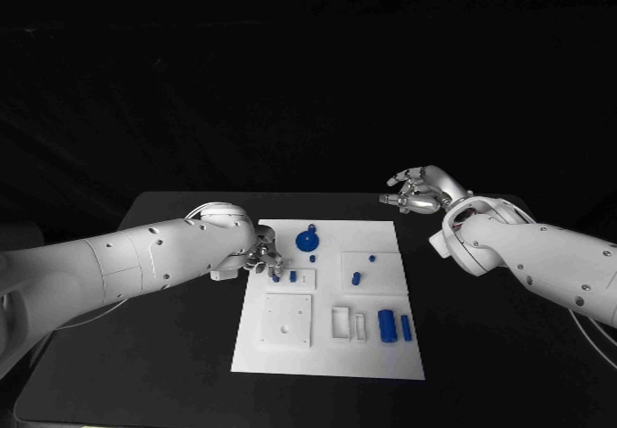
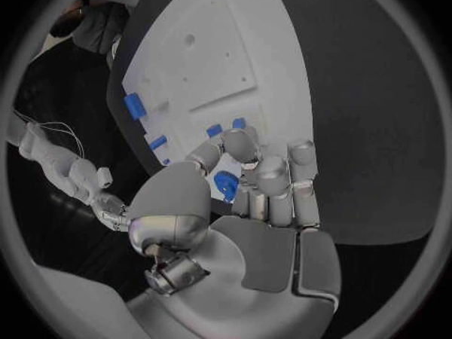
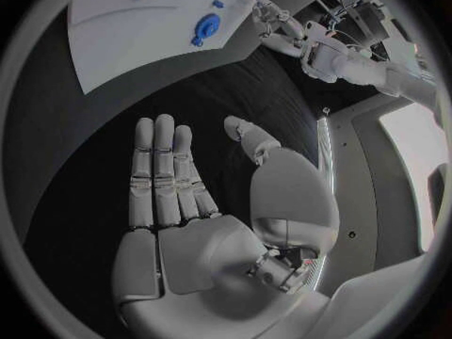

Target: Assemble the parts on the task board

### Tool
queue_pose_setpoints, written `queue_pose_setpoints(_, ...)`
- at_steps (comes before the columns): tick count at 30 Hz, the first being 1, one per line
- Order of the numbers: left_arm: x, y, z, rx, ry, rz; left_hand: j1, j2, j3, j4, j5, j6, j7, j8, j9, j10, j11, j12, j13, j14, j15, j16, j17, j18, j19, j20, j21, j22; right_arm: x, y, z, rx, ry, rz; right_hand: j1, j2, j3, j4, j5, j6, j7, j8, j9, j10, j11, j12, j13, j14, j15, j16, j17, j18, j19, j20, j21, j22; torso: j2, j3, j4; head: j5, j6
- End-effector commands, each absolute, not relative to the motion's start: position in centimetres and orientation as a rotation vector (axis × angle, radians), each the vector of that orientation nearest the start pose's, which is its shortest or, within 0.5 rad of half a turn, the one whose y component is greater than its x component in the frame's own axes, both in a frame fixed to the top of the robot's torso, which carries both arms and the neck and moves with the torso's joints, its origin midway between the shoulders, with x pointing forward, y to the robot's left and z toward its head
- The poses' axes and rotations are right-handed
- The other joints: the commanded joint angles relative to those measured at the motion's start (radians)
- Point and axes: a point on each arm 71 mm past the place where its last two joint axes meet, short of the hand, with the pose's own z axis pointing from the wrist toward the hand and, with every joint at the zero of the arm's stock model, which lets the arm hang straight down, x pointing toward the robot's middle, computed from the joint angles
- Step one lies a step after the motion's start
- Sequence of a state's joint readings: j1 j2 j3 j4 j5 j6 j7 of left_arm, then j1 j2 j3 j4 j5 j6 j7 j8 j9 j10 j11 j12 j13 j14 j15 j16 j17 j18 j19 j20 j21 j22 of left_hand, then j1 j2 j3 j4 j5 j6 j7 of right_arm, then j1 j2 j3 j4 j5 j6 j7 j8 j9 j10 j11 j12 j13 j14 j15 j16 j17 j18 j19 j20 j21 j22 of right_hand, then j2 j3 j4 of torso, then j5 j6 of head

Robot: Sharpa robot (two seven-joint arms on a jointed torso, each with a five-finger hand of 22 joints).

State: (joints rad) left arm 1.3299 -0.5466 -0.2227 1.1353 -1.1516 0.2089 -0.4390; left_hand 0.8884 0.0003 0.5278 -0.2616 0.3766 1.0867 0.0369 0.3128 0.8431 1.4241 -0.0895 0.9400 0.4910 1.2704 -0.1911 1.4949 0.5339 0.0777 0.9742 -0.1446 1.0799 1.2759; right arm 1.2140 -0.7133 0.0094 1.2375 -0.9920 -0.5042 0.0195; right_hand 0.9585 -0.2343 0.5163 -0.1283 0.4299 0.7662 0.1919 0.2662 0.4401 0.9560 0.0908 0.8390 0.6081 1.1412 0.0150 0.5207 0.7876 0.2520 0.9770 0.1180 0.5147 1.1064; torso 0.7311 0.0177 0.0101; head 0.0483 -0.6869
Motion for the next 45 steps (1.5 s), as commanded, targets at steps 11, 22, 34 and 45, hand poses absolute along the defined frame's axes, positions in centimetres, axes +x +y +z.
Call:
queue_pose_setpoints(11, 54.2, 17.8, -23.8, 0.027, 2.318, -0.231, -0.003, -0.021, 0.003, 0.018, -0.042, 0.024, -0.014, -0.015, -0.003, -0.003, 0.001, 0.008, -0.009, -0.004, -0.001, -0.008, -0.002, -0.010, 0.010, -0.118, -0.006, -0.001, 54.7, -23.1, -16.9, 0.368, 1.485, 0.774, -0.004, 0.007, -0.004, -0.001, 0.005, 0.008, 0.002, 0.004, -0.001, -0.025, -0.006, 0.005, -0.002, 0.006, -0.001, -0.007, 0.002, 0.010, 0.001, 0.000, -0.006, 0.002, 0.000, 0.0002, -0.0004, 0.001, 0.000)
queue_pose_setpoints(22, 54.4, 18.4, -23.9, 0.009, 2.302, -0.213, 0.035, 0.001, 0.022, -0.002, -0.035, 0.025, -0.012, -0.023, -0.002, -0.004, 0.002, 0.011, -0.015, -0.004, -0.001, -0.011, -0.003, -0.008, 0.011, -0.120, -0.007, 0.001, 54.7, -23.1, -16.9, 0.368, 1.484, 0.772, -0.004, 0.007, -0.004, -0.001, 0.005, 0.008, 0.002, 0.004, -0.001, -0.025, -0.006, 0.005, -0.002, 0.006, -0.001, -0.007, 0.002, 0.010, 0.000, 0.000, -0.007, 0.002, 0.000, -0.0006, 0.0000, -0.003, 0.001)
queue_pose_setpoints(34, 54.6, 18.4, -23.7, -0.016, 2.280, -0.241, -0.029, -0.046, -0.006, 0.053, -0.073, -0.028, 0.006, -0.074, -0.026, -0.012, 0.019, 0.017, -0.015, -0.007, 0.014, -0.022, -0.009, -0.012, 0.011, -0.118, -0.013, 0.001, 54.7, -23.2, -16.9, 0.369, 1.485, 0.772, -0.005, 0.007, -0.004, -0.001, 0.005, 0.007, 0.002, 0.004, -0.001, -0.025, -0.006, 0.006, -0.003, 0.006, 0.000, -0.008, 0.003, 0.010, 0.000, 0.000, -0.007, 0.002, 0.000, -0.0012, 0.0003, -0.005, 0.001)
queue_pose_setpoints(45, 54.6, 19.2, -23.8, -0.052, 2.268, -0.244, -0.110, -0.079, -0.015, 0.137, -0.180, -0.025, 0.008, -0.093, -0.045, -0.021, 0.021, 0.020, -0.013, -0.010, 0.016, -0.027, -0.010, -0.007, 0.007, -0.119, -0.020, 0.003, 54.7, -23.2, -16.9, 0.369, 1.484, 0.771, -0.005, 0.007, -0.004, 0.000, 0.006, 0.007, 0.002, 0.004, -0.002, -0.025, -0.006, 0.006, -0.003, 0.006, 0.000, -0.009, 0.004, 0.010, 0.001, 0.000, -0.007, 0.002, 0.000, -0.0008, -0.0005, -0.006, 0.002)
